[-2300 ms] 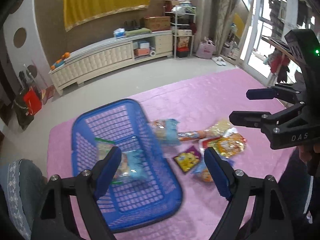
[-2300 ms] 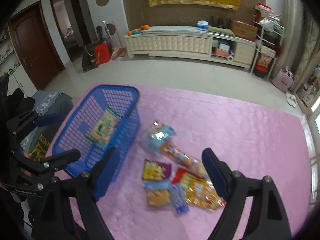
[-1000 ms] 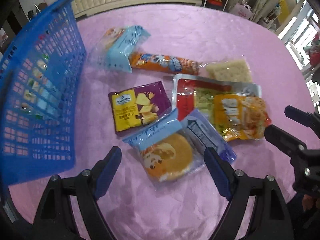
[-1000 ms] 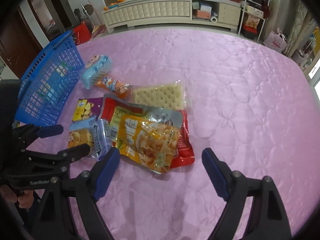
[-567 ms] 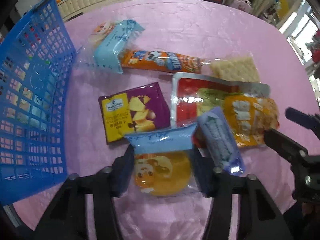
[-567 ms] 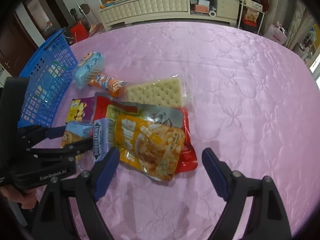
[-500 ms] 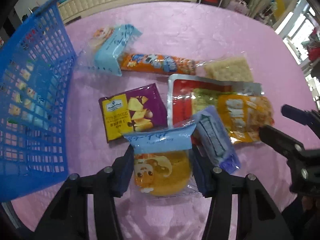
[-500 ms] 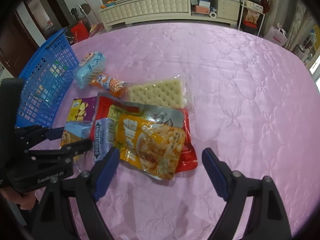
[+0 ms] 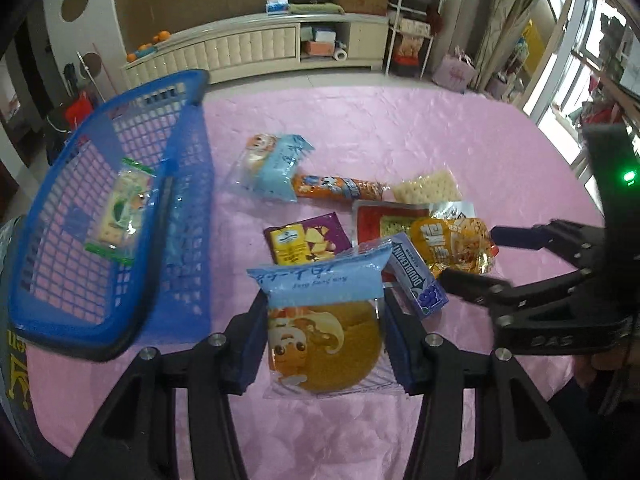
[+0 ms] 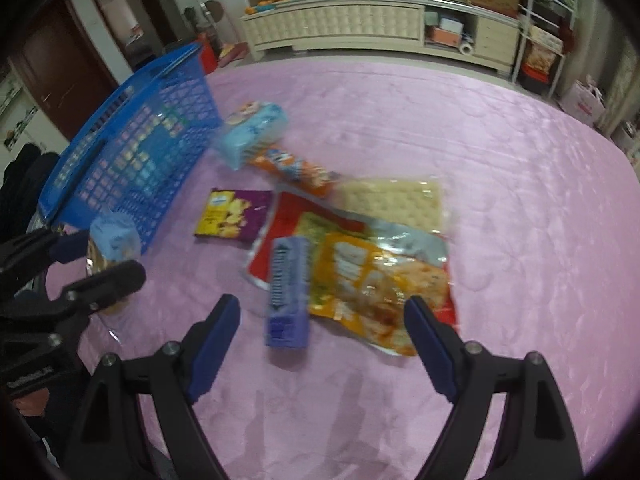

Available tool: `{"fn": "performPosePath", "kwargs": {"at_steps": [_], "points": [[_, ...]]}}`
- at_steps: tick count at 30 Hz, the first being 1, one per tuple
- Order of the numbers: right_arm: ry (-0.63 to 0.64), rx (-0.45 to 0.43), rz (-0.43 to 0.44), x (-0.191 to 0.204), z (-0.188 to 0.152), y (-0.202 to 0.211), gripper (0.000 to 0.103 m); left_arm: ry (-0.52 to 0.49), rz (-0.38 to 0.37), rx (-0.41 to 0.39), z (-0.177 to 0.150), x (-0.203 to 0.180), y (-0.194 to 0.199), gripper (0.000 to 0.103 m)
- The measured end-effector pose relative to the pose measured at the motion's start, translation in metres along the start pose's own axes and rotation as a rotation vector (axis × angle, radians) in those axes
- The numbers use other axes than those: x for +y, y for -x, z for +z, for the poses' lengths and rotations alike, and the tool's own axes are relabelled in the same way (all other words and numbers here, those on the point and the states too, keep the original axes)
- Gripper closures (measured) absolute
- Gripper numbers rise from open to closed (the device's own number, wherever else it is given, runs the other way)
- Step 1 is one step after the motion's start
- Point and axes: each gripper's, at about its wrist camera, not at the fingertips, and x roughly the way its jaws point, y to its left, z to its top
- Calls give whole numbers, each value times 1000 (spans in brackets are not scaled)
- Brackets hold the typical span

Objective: Organize snacks
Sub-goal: 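Grasp the round cake pack with the left tool while the right tool grasps the Doublemint pack, then carry the cake pack and Doublemint pack into the basket and release both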

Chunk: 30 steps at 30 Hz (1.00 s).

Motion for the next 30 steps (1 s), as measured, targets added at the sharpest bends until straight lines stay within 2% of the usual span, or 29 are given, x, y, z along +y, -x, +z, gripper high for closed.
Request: {"fn": "performPosePath", "kwargs": {"at_steps": [3,5,9,14,21,30], "points": [[25,14,14,13,0,-9,17,7,6,-8,-1,-2,2,53],[39,28,12,17,-1,-16,22,15,10,-8,-6,0,7,53],[65,62,-39,27,-2,-35,29,14,18,-9,-12,3,9,53],[72,92,-39,31,-7,-51,68,-13,23,-8,-15,2,8,53],[26,21,18,28,-9,-21,68,-6,2,-41,-19,6,22,54],[53,-107,29,62,8,50,68,-64,-39,-155,-14,14,85,54]]}}
